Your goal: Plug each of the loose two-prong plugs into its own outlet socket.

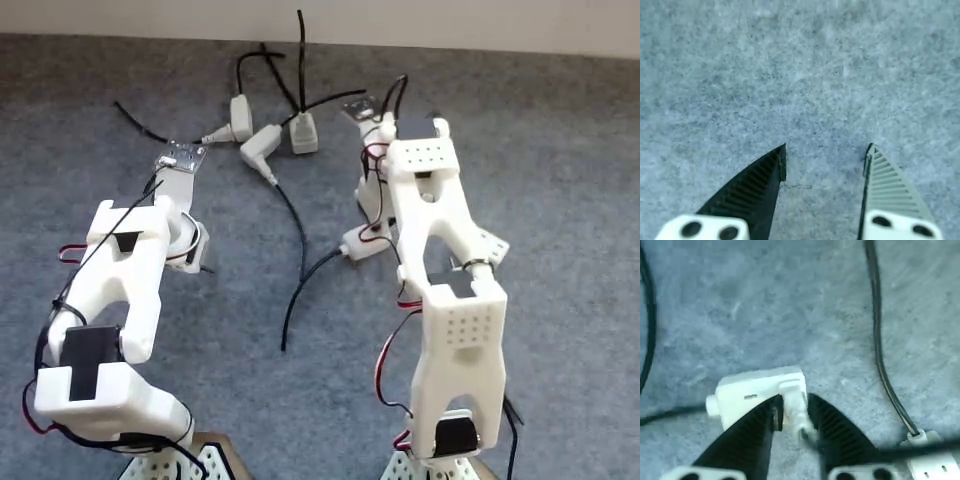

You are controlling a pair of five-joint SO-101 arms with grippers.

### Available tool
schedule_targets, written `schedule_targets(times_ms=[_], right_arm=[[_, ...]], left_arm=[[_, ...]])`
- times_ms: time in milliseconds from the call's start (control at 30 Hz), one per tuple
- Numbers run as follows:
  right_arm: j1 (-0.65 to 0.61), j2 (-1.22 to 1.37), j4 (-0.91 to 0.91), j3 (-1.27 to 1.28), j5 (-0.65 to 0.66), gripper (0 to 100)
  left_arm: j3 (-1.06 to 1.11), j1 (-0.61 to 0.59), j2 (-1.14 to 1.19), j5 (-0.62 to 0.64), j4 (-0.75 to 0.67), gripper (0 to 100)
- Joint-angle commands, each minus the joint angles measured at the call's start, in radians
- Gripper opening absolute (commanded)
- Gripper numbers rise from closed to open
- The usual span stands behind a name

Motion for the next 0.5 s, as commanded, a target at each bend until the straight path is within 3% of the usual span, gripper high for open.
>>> schedule_targets(times_ms=[0, 233, 467], right_arm=[[0.033, -0.07, 0.071, -0.124, -0.092, 18.3], [0.012, -0.09, 0.249, -0.32, -0.301, 20.2], [-0.045, -0.093, 0.255, -0.36, -0.649, 22.4]], left_arm=[[-0.002, -0.002, -0.047, 0.003, -0.009, 26], [-0.002, -0.001, -0.047, 0.003, -0.008, 26], [-0.002, -0.001, -0.047, 0.003, -0.008, 26]])
